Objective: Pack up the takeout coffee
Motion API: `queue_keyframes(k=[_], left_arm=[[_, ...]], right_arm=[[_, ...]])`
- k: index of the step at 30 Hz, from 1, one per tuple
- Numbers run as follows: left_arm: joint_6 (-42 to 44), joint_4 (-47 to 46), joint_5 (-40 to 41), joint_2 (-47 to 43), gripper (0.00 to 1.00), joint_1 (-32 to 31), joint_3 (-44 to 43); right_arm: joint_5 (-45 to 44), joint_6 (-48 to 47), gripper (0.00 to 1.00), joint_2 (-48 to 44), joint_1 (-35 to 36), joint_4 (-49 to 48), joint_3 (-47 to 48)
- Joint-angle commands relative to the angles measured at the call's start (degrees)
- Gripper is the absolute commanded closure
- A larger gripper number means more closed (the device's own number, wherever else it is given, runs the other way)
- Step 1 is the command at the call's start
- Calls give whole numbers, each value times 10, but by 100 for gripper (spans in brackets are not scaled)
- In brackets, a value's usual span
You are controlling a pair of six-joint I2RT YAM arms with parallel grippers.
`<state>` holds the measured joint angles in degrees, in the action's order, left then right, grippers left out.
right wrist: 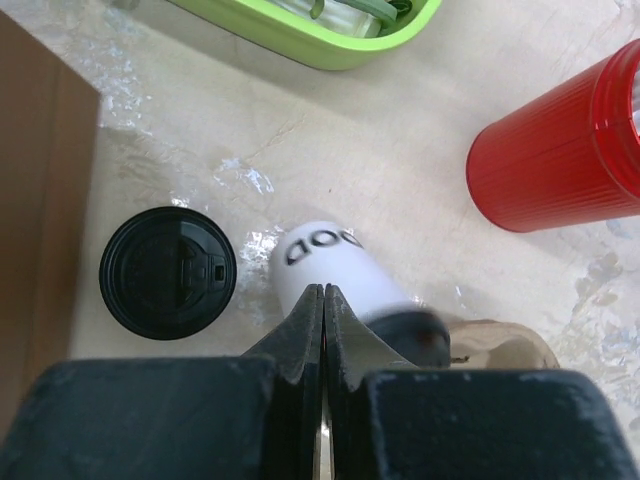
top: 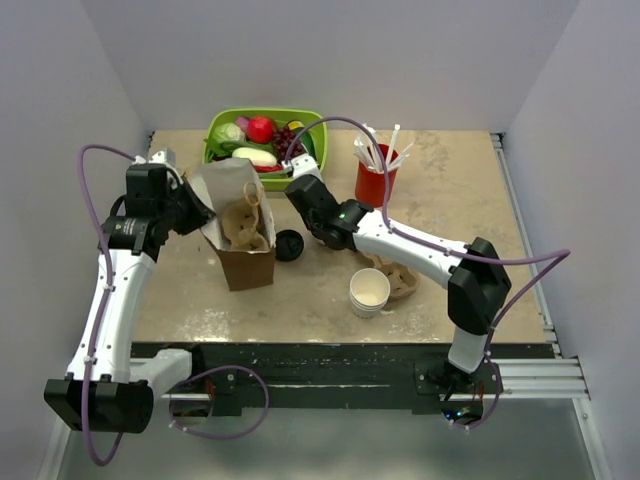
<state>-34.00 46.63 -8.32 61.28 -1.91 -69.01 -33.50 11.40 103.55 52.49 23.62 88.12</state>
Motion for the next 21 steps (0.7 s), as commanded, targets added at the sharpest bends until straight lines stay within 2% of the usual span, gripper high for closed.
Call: queue_keyframes(k=[1,7,8,9,10,11,12,14,17,18,20,21], left_arm=[[-13,-19,8,9,100,0,-25],[-1,-8,50,21,100,1,-29],[7,-8,54,21,100,0,-26],[7,-8,61,22,100,0,-23],[9,-12,59,22,100,0,-15],[10,-13,55,24,100,0,-10],[10,-14,51,24,100,0,-7],[11,-15,50,24,100,1,1],[11,-15,66,17,100,2,5],[10,-15,75,15,100,2,6],[13,-18,75,9,100,3,11],[14,-17,73,9,100,4,11]], right_arm=[[-1,-38,100,-5,1,-28,-2],[-39,15,100,-8,-5,5,7],[-39,24,95,-21,-8,16,7],[-39,42,86,-29,-12,23,2],[-33,46,84,-38,-13,30,-2],[-5,47,79,-49,-14,39,-10],[10,45,67,-69,-16,42,-30],[92,26,57,-89,-21,50,-51],[194,-105,45,-132,-24,31,-106],[284,-204,40,-145,-24,24,-143],[332,-288,34,-176,-24,9,-171],[379,-360,32,-185,-24,3,-202]])
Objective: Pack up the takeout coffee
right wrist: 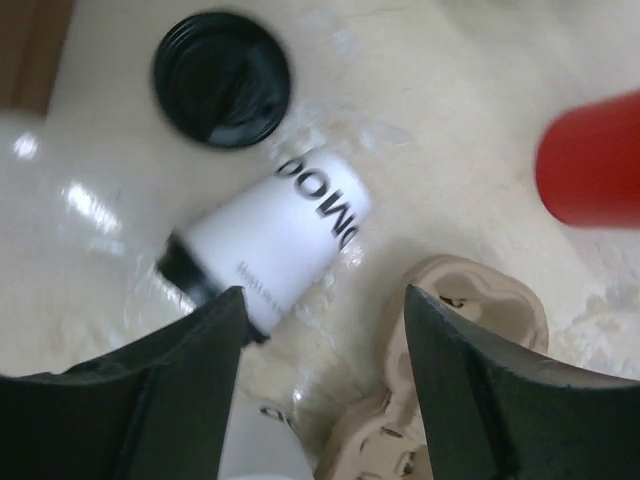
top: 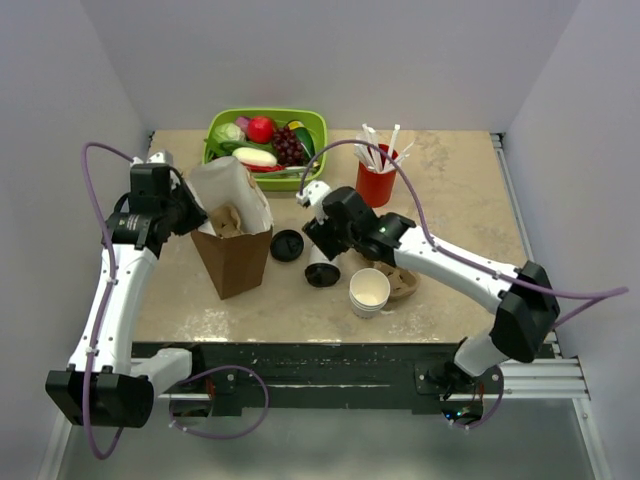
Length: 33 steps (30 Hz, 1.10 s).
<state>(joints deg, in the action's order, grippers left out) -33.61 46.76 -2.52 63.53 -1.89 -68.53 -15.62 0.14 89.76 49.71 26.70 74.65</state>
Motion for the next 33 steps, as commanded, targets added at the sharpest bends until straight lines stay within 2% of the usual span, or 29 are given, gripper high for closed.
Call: queue_keyframes(k=[1,3,6,14,18,19,21,22,26,29,33], left_arm=[[13,-15,14,-15,100,4,7],[17,-13,14,-16,98,5,9],[20,-10,20,-20,92,6,11],[26,-13,9,-28,74,6,22],[25,-9,17,-37,70,6,24],[24,-8,21,-38,69,7,24],[23,-8,24,-42,67,7,24],[22,-7,23,-42,66,6,22],[21,-5,23,-45,61,6,19],[21,-4,24,-49,59,6,17],[22,-4,23,-56,50,6,16]], right_arm=[[230,-295,32,-61,4,-31,-85],[237,-371,31,-56,10,-42,-105],[227,-413,31,-9,10,-12,-76],[246,-420,33,50,10,-67,-54],[243,-390,44,70,10,-75,-47],[240,-382,53,72,10,-76,-45],[227,-357,66,72,10,-88,-46],[223,-350,79,74,10,-92,-47],[204,-312,100,74,10,-108,-44],[205,-287,100,66,10,-105,-37],[220,-204,100,61,10,-72,-8]])
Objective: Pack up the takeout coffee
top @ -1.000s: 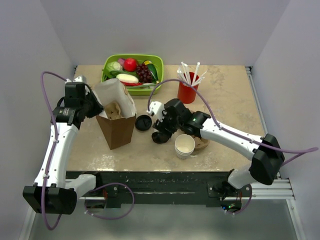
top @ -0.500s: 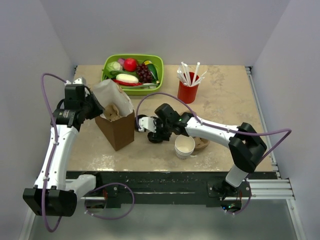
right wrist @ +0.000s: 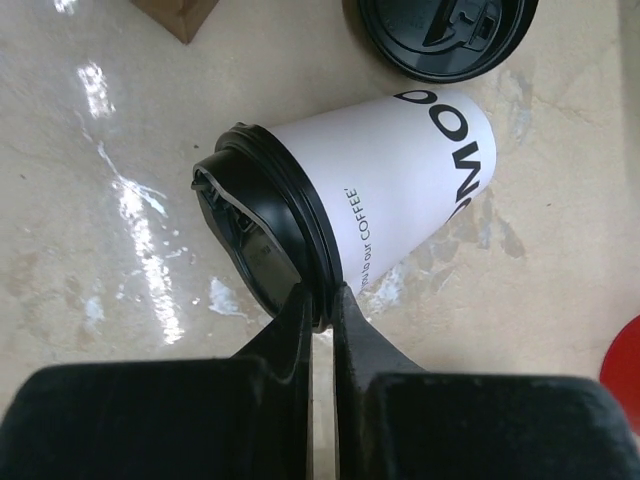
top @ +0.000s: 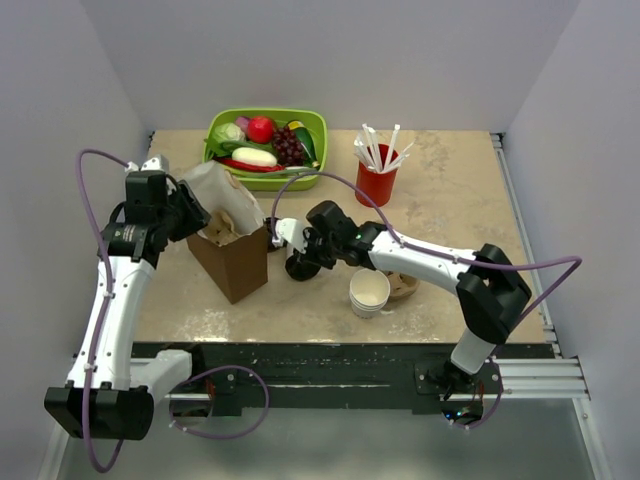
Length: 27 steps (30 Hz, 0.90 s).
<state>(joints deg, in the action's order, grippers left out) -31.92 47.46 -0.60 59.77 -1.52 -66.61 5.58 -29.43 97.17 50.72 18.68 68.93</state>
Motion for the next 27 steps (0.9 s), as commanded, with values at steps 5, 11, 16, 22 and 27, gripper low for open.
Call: queue_keyframes(k=[5,11,16,22,27], left_arm=[[8,-13,4,-27,39,2,-2],[24,-47,-9,-66,16,2,14],[25,-40,44,-94,9,2,3],[24,-28,65,-104,7,2,4],[23,-32,55,-107,5,2,11]], right_arm=[[-27,239,100,-8,-24,97,123],[78,366,100,7,-105,191,183],[132,449,100,4,-149,190,194],[258,521,100,43,-217,172,176],[282,559,100,73,-250,133,144]])
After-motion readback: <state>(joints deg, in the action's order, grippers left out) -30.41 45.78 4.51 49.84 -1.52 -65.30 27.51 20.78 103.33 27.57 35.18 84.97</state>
